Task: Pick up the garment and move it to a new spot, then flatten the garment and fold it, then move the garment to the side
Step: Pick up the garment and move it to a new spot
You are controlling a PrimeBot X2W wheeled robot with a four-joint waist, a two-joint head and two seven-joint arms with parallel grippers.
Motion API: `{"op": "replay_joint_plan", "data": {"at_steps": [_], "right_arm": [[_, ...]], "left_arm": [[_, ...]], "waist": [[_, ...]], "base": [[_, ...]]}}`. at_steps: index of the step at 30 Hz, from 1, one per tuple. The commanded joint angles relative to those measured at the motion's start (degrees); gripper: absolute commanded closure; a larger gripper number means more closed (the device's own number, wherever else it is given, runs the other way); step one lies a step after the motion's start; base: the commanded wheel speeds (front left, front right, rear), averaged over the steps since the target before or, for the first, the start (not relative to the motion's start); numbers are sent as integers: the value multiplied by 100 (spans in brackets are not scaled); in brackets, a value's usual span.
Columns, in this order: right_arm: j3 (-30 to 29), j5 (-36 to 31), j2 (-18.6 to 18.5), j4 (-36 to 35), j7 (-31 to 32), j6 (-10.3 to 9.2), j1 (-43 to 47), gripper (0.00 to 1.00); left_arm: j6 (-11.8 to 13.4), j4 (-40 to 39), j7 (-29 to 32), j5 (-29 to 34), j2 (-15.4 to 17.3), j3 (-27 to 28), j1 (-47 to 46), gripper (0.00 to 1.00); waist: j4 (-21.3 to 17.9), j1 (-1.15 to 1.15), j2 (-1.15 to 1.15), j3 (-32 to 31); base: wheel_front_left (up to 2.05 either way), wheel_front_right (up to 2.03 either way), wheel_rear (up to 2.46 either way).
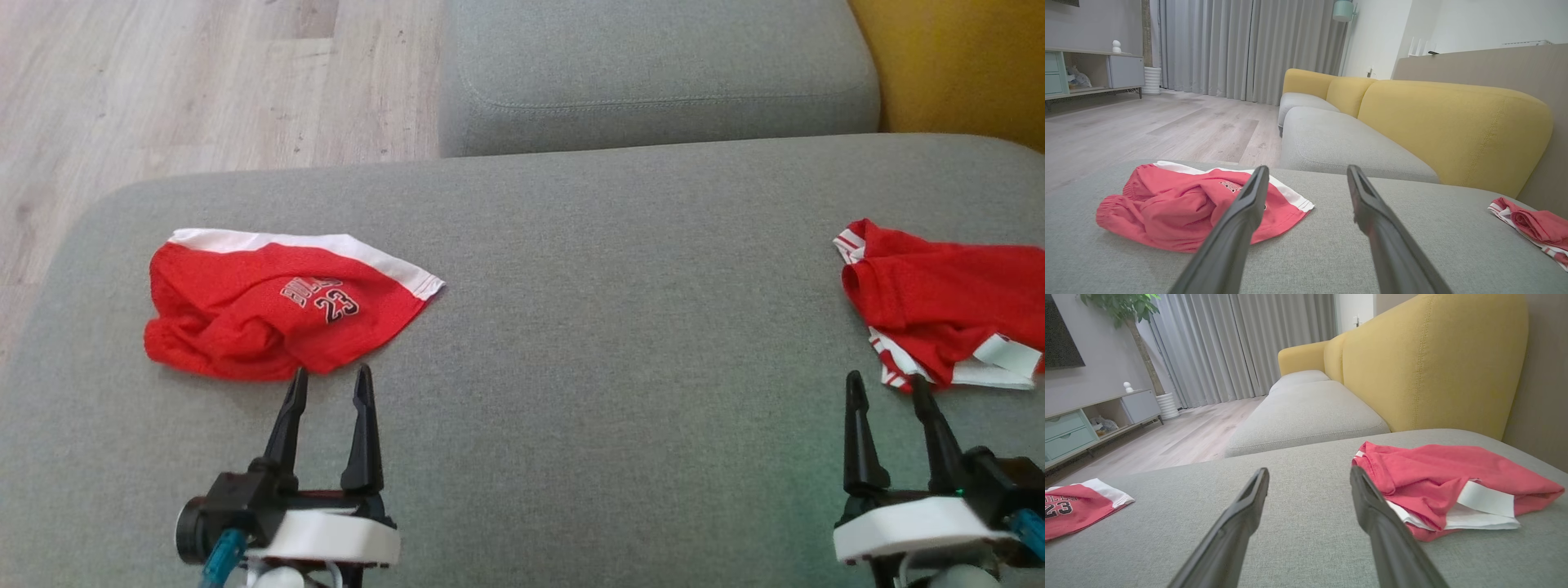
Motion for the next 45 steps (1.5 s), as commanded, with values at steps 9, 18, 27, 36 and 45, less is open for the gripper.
{"op": "replay_joint_plan", "data": {"at_steps": [9,18,27,36,45], "right_arm": [[257,90,-36,-163,-98,-5,-255,0],[261,141,-36,-232,-101,-5,-208,0],[508,217,-36,-216,-101,-5,-157,0],[1056,426,-36,-202,-101,-5,-86,0],[1376,505,-36,-176,-102,-5,10,0]], "left_arm": [[35,-174,-31,-61,11,248,-177,0],[22,-148,-31,-46,11,218,-195,0],[36,-122,-31,-31,11,227,-230,0],[-1,-100,-31,61,11,403,-177,0],[-20,-92,-31,82,11,439,-114,0]], "waist": [[-51,0,0,1],[-9,0,0,-12],[387,0,0,-23],[1139,0,0,-68],[1671,0,0,-142]], "base": [[0,0,0],[0,0,0],[0,0,0],[0,0,0],[0,0,0]]}}
